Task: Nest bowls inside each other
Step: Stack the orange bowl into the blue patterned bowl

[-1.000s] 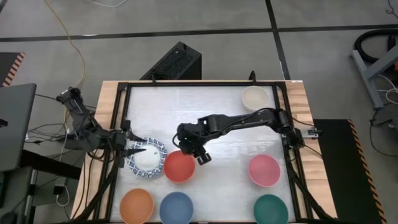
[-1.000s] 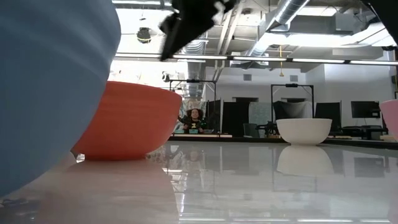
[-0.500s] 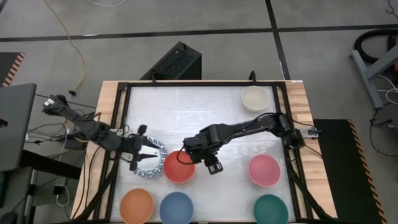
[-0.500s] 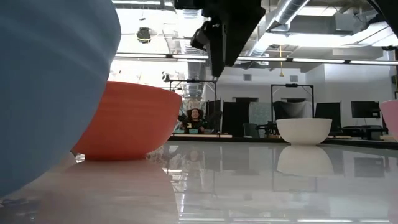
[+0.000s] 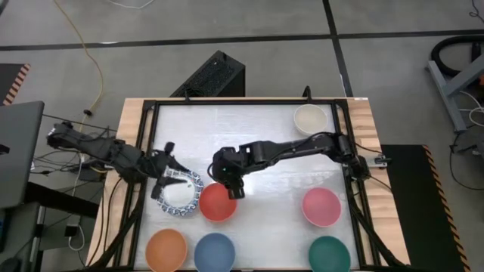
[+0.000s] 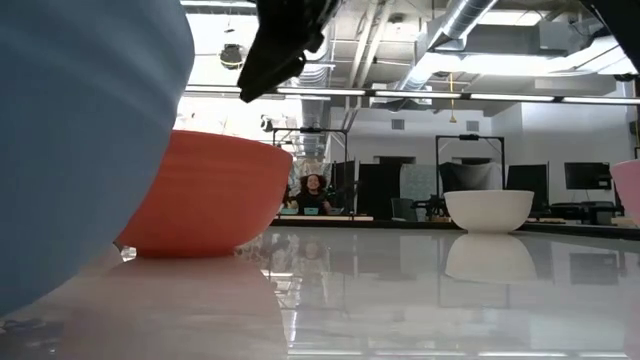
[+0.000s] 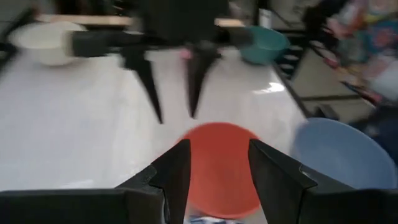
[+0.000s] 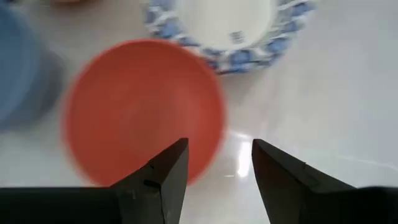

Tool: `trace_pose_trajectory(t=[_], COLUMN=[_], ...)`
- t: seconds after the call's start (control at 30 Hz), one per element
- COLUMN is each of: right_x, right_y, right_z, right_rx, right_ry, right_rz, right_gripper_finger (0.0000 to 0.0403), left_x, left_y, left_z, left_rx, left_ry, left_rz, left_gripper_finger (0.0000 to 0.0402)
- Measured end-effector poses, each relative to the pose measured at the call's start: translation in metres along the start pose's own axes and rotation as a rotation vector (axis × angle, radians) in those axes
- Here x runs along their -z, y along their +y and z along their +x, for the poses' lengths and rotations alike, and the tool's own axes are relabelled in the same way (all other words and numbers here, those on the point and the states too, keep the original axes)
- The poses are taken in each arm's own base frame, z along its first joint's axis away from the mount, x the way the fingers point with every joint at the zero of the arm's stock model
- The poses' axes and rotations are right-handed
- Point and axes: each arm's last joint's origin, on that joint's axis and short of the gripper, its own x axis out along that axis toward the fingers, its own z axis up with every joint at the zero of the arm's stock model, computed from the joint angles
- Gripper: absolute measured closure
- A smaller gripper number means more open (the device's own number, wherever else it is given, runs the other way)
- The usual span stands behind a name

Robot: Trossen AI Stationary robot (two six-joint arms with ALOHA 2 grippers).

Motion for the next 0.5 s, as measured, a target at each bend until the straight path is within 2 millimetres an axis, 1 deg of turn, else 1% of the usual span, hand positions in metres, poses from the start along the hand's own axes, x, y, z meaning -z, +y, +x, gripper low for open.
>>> trace_pose_trajectory(t=[0.1, 0.17, 0.3, 0.4, 0.5], right_x=[-0.002, -0.001, 0.010, 0.014, 0.022], right_y=[-0.002, -0.002, -0.004, -0.009, -0.014], right_z=[0.002, 0.010, 0.027, 0.030, 0.039], right_rx=[0.070, 0.080, 0.085, 0.091, 0.083], right_ry=[-0.028, -0.069, -0.063, -0.060, -0.063], right_rz=[-0.018, -0.034, -0.060, -0.051, -0.041], right_gripper_finger=[0.0204, 0.0204, 0.0204, 0.0204, 0.0204], left_x=[0.001, 0.002, 0.003, 0.003, 0.005], left_y=[0.006, 0.009, 0.013, 0.015, 0.017], left_z=[-0.015, -0.024, -0.038, -0.046, -0.050], left_rx=[-0.091, -0.129, -0.142, -0.144, -0.171], left_ry=[-0.029, -0.049, -0.088, -0.113, -0.117], left_rz=[-0.007, -0.010, -0.015, -0.017, -0.017], left_gripper_finger=[0.0251, 0.0251, 0.0251, 0.0251, 0.0251])
